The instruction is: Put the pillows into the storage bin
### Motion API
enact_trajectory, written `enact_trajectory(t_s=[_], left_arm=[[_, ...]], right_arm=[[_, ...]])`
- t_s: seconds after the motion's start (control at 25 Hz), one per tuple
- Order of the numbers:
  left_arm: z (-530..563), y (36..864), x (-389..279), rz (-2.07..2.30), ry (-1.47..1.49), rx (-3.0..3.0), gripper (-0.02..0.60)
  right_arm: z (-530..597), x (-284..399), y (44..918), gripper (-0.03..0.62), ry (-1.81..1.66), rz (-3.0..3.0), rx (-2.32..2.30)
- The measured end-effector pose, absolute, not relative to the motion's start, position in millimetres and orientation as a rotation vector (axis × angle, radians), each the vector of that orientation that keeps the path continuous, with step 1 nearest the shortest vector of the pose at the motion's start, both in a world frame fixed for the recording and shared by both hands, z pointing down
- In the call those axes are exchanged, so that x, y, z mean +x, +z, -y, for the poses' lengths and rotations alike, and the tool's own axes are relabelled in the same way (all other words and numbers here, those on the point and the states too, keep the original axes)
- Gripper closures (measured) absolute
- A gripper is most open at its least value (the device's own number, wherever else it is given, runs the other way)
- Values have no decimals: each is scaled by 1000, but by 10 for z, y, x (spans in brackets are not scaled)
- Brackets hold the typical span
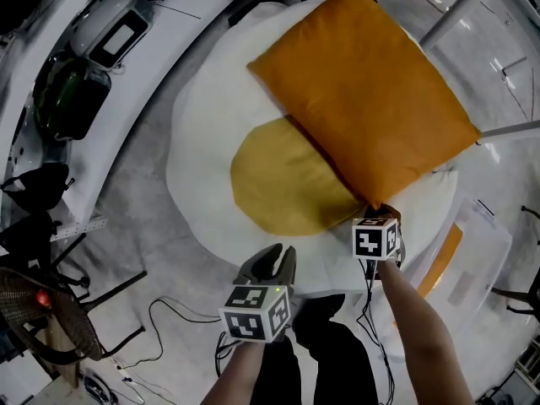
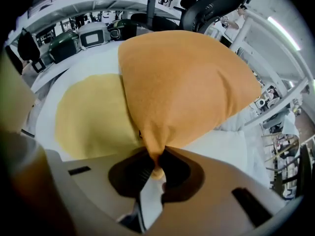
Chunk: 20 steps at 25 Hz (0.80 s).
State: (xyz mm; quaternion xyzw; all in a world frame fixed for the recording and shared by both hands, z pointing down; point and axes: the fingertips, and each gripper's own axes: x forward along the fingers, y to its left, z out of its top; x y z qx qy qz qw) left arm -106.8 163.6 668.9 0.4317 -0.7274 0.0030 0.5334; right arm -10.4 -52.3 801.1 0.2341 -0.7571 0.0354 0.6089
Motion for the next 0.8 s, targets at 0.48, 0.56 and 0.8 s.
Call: enact_trajectory(t_s=[0.48,0.56,0.8], left_arm=[[-1775,6055,-961,1689,40,1097,500],[-1839,5923,-983,1687,42,1099,500],[-2035,5583,-1010,1667,56,1104,500]], right_arm=[[-279,-61,7216,563,367,1790,442],[-414,52,7054,563,428,1784,456],[-784,409,6491,566,672,1766,540]])
